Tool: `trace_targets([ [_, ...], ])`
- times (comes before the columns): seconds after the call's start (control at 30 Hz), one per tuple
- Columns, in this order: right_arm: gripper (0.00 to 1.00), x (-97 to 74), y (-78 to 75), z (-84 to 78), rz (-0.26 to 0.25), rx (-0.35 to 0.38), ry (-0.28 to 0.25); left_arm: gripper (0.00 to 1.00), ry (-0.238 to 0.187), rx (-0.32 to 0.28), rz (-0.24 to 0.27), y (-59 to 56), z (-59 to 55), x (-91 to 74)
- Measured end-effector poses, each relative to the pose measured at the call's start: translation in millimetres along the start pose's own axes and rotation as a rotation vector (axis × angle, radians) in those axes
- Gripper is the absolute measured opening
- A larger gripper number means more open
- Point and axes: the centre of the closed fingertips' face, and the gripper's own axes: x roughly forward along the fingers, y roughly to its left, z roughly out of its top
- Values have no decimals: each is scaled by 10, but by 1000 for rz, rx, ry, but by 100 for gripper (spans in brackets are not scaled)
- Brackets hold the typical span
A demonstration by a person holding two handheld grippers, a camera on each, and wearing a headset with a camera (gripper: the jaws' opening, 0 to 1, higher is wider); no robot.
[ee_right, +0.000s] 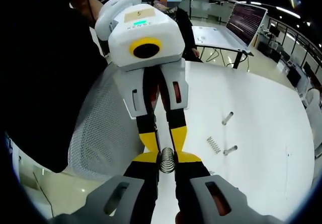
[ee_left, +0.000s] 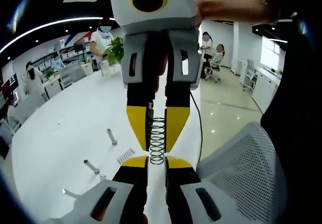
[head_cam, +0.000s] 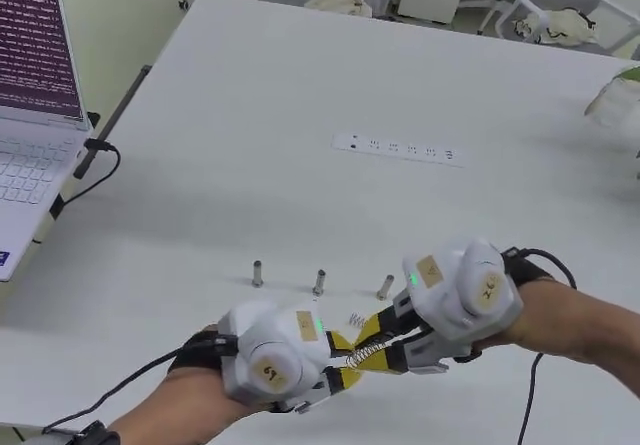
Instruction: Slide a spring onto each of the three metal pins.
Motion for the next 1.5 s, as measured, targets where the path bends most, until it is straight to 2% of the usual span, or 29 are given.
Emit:
trace_targets([
  [0.23,9,29,-2,-83,-9,10,19,10,9,-85,50,61,-237,-159],
  [0.33,9,50,-55,-127,-35,43,15,12,12,-127,77,118,-338,-258],
  [0.47,9,83,-88,-201,-56,75,14,15,-2,-208,155,271,-462,-432],
  [0.6,9,107,-149,-307,-88,109,37,17,0,-244,204,382,-564,-582],
  [0.7,9,117,-185,-374,-96,123,47,19,-18,-281,240,480,-607,-699],
  [0.93,9,124,-254,-490,-106,144,71,27,-17,-322,325,663,-727,-906],
  [1.2,9,88,-395,-547,-129,158,92,32,-15,-346,384,771,-820,-1070],
  [1.5,9,78,-541,-547,-121,149,124,39,-15,-373,430,860,-932,-1237],
])
